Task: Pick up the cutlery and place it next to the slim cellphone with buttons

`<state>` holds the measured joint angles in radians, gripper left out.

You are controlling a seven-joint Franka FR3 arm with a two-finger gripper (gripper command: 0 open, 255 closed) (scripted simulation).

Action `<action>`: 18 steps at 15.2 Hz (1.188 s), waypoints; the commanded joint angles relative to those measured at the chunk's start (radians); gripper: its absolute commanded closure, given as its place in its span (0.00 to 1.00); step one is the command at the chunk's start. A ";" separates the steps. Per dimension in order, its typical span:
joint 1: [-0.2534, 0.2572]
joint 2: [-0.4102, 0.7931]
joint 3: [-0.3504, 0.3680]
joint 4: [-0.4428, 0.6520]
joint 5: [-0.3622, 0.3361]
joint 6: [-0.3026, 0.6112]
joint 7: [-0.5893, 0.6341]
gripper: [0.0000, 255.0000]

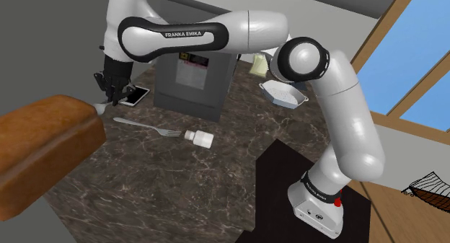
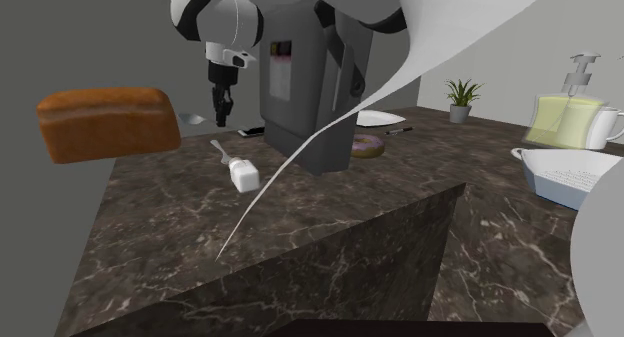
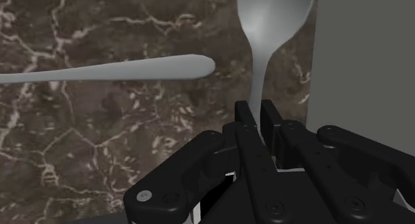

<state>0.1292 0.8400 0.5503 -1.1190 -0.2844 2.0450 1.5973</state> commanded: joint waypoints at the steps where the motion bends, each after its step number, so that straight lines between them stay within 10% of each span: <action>1: -0.004 0.029 -0.007 -0.006 0.001 0.002 -0.002 0.00; 18: -0.018 -0.032 0.010 0.021 0.022 -0.084 -0.009 0.00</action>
